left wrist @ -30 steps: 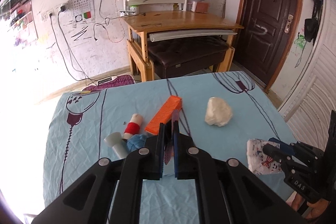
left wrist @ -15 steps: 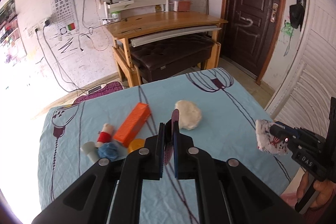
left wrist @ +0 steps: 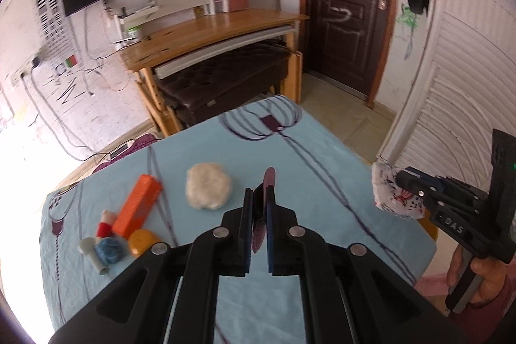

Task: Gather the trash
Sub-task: 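Carry the printed white wrapper with the right gripper and the thin item with the left toward the orange bin, then open the right gripper over the orange bin while the left gripper opens above it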

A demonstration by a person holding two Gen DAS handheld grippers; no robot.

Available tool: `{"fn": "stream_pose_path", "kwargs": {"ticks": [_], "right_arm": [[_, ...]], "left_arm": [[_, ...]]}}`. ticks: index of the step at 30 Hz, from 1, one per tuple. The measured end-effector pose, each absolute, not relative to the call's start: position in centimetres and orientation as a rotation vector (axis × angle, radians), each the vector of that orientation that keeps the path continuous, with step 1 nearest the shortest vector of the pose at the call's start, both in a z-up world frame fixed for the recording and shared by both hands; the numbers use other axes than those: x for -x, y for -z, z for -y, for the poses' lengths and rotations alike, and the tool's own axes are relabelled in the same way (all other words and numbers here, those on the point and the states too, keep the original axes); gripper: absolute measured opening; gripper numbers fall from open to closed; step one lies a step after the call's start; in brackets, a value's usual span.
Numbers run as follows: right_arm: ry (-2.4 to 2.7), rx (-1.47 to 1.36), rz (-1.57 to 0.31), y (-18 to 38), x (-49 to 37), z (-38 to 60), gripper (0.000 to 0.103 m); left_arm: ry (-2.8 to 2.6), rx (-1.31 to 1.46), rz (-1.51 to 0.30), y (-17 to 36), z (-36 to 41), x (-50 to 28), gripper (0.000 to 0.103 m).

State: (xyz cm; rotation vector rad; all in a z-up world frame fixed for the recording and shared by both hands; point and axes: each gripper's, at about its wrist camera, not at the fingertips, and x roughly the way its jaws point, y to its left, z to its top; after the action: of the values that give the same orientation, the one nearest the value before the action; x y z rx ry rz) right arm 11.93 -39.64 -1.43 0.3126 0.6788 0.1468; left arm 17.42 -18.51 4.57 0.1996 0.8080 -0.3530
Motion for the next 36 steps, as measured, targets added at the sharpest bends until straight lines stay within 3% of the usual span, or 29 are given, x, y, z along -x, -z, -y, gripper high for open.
{"fn": "stream_pose_path", "kwargs": {"ticks": [24, 27, 30, 36], "right_arm": [[0.014, -0.466, -0.746, 7.6, -10.9, 49.6, 0.023], [0.014, -0.491, -0.767, 8.9, -11.0, 50.4, 0.034], [0.023, -0.513, -0.782, 10.1, -11.0, 51.1, 0.051], [0.032, -0.550, -0.788, 11.2, -11.0, 52.3, 0.054]], "left_arm": [[0.662, -0.376, -0.880, -2.0, 37.3, -14.4, 0.002], [0.678, -0.366, -0.926, -0.7, 39.0, -15.1, 0.002], [0.681, -0.358, -0.968, 0.7, 40.3, -15.7, 0.002], [0.683, -0.340, -1.004, 2.4, 40.9, -16.5, 0.002]]}}
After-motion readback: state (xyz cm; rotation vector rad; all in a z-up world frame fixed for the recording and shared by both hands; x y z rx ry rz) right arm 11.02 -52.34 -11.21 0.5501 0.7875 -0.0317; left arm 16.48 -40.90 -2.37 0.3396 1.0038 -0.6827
